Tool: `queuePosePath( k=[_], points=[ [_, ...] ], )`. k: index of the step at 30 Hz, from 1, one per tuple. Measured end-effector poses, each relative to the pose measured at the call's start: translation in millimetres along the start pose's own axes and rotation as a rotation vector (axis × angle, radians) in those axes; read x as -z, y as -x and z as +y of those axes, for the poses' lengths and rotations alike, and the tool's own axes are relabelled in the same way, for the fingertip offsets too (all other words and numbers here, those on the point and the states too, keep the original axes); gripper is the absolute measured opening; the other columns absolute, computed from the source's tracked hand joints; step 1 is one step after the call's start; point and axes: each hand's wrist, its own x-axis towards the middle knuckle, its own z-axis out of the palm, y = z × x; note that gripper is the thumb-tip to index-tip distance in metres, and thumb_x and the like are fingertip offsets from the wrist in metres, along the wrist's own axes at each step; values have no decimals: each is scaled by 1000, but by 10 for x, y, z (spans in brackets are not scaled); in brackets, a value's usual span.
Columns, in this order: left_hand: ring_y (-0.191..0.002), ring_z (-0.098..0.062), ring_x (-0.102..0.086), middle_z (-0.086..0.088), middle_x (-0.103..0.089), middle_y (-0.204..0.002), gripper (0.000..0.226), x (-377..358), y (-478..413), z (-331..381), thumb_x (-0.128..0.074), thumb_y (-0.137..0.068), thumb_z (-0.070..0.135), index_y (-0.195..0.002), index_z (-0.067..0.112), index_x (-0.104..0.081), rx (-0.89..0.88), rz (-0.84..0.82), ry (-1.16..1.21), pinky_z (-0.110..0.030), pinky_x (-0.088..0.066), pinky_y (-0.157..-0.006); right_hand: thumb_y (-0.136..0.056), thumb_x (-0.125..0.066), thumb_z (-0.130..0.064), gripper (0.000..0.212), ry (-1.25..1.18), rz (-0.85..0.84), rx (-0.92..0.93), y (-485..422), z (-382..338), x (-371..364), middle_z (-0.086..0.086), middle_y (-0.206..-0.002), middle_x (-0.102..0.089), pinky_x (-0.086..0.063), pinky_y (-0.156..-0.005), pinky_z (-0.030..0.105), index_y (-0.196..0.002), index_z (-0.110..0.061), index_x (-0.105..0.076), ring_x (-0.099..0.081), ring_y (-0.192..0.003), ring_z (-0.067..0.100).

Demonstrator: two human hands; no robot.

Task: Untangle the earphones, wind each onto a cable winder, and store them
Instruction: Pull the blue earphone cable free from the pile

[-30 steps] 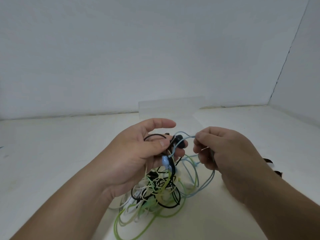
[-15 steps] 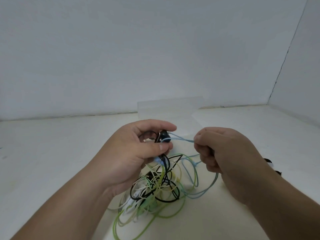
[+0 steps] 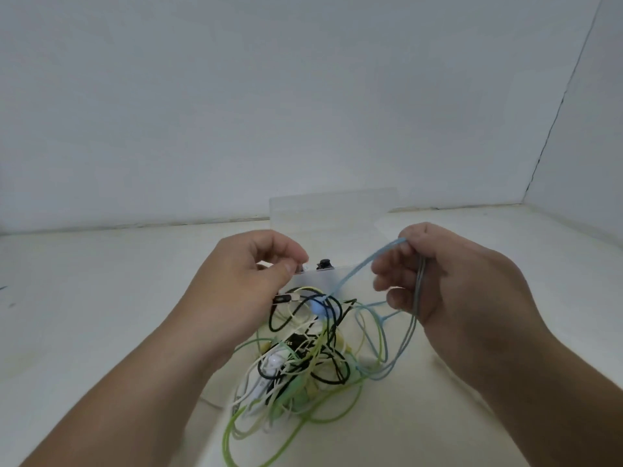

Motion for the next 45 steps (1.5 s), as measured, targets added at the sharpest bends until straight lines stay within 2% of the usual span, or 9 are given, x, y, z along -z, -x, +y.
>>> queuePosePath(
  k=[3,5,10,14,23,30,36,40,45],
  points=[
    [-57,0,-55,5,-73,-84,24,-27,56,59,-65,-86,51,-87,30,-77,-68,-158,-29,-24,-41,-63,-100,-40,-11,30,-47,-38,12,24,-33,-24,17,-73,-70,-48,-55,30,-74,-10,-54,-67,-66,29],
    [-66,-12,-62,-3,-71,-81,30,-28,70,69,-75,-75,60,-87,33,-77,-87,-262,-84,-27,-47,-68,-100,-40,-12,27,-67,-56,10,19,-40,-31,20,-75,-70,-51,-57,31,-77,-9,-54,-69,-70,31],
    [-65,-16,-59,-4,-69,-67,11,-37,75,59,-66,-70,15,-79,17,-73,16,-374,37,-29,-44,-66,-99,-40,-12,23,-171,-111,-3,30,-41,-62,23,-74,-66,-57,-60,34,-79,-9,-51,-69,-75,37],
    [-62,-18,-65,-12,-66,-69,23,-45,54,52,-49,-91,-7,-82,7,-64,96,-219,162,-26,-49,-56,-99,-37,-13,29,-274,-62,-33,35,-62,-32,18,-69,-63,-59,-58,34,-71,-10,-44,-71,-71,37],
    [-55,-17,-59,-10,-61,-68,44,-123,34,54,-36,-91,-8,-77,7,-75,289,-76,239,-29,-52,-52,-57,-54,-23,21,-342,-57,-61,2,-42,32,11,-66,-56,-49,-56,32,-54,-16,-34,-64,-60,28],
    [-66,-20,-39,3,-43,-63,36,-68,32,16,-72,-84,47,-62,19,-67,170,-164,111,-35,-37,-64,-67,-47,-20,13,-319,-10,-53,-17,-44,45,13,-71,-65,-42,-66,35,-60,-15,-36,-65,-62,25],
    [-76,-19,-67,-9,-74,-82,21,-85,34,38,-62,-94,21,-77,11,-69,174,-176,255,-28,-50,-66,-65,-47,-20,14,-323,38,-42,-15,-54,40,14,-69,-63,-43,-64,34,-57,-14,-37,-62,-57,23],
    [-66,-23,-62,-16,-76,-82,22,-82,58,81,-58,-97,17,-76,9,-62,223,-177,316,-22,-47,-52,-62,-45,-20,13,-282,44,-57,-6,-47,30,15,-66,-61,-41,-63,34,-56,-14,-34,-57,-54,23],
    [-79,-25,-75,-10,-78,-87,20,-102,78,117,-46,-104,17,-87,11,-53,318,-171,384,-27,-44,-57,-62,-44,-16,12,-227,35,-66,3,-11,4,19,-64,-59,-40,-60,35,-51,-14,-38,-53,-50,25]
  ],
)
